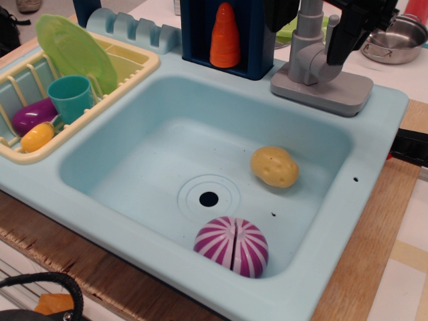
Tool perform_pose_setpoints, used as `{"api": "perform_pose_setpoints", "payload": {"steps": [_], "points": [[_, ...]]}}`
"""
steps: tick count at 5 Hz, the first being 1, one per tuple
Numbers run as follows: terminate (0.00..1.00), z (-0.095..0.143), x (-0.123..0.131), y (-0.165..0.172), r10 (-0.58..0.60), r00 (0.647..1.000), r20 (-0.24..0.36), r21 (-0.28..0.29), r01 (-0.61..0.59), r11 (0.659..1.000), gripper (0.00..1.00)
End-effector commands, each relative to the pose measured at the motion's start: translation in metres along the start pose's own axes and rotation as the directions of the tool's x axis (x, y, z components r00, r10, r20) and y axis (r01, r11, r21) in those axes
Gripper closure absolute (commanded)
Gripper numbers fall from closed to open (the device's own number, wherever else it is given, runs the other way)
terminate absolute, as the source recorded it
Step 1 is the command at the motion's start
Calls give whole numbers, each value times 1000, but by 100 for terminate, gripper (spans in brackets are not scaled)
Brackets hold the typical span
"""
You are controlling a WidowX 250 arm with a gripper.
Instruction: Turn lever vertical to-front
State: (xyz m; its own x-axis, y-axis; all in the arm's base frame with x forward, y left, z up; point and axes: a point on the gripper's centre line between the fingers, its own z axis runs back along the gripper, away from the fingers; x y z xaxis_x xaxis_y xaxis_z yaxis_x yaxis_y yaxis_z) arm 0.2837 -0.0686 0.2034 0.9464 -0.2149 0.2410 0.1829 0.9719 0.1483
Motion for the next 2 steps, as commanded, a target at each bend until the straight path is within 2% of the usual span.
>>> {"api": "perform_pose_setpoints", "payload": {"steps": [1, 2], "points": [[0, 0, 0, 0, 0, 1000, 0, 0, 0, 1000, 0], [0, 2, 12, -2, -34, 998, 52, 13, 33, 999, 0]]}}
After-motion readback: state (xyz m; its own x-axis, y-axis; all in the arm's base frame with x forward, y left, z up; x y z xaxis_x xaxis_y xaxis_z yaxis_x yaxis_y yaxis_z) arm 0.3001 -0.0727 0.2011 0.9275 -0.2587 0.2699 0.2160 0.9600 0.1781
